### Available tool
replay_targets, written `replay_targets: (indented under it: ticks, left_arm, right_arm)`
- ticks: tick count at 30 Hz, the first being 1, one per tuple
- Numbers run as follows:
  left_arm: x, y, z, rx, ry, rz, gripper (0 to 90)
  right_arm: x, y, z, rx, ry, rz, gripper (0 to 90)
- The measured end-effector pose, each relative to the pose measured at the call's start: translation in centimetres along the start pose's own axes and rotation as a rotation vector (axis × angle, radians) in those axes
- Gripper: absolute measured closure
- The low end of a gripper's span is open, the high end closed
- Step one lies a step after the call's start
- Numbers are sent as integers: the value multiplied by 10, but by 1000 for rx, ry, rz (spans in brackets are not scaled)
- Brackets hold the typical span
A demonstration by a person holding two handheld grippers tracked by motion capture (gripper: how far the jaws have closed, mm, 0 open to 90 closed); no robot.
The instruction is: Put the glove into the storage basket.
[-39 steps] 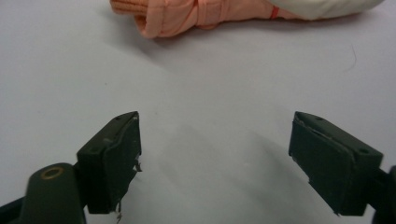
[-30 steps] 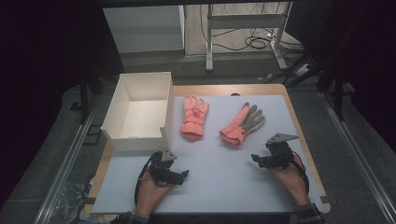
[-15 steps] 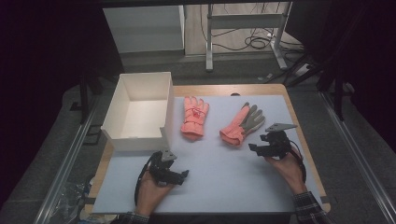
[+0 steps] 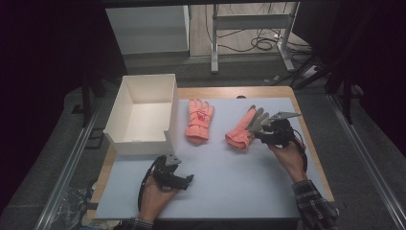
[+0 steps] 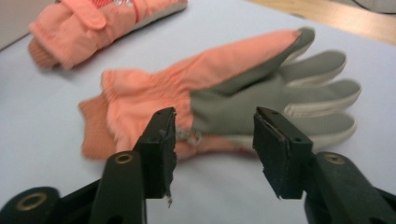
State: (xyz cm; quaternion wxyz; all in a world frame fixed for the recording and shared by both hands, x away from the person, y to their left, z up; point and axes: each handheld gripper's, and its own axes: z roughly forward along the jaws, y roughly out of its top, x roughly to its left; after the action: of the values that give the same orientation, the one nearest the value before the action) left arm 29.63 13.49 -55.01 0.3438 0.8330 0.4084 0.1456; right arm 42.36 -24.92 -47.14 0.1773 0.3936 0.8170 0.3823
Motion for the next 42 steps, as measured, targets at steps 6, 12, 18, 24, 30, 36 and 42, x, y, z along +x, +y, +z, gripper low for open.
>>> replay_targets:
  ticks: [6,12,18,24,30,36,42]
  left_arm:
    - [0,0,0,-4,-1,-4,24]
    - [0,0,0,-1,-2,0,24]
    - [0,0,0,-1,-2,0,24]
    - [0,0,0,-4,-1,-4,24]
    - [0,0,0,-4,-1,-3,24]
    - [0,0,0,-4,-1,-3,24]
    - [0,0,0,-4,-1,-3,24]
  right_arm:
    - [-6,17,14,6,-30,6,588]
    - [-11,24,28,19,-39,12,581]
    - [-15,22,44,48,-53,25,497]
    - [-19,13,58,94,-63,27,531]
    - [-22,5,60,88,-43,94,775]
    - [-21,4,58,71,-52,97,874]
    - [-19,7,53,56,-55,105,881]
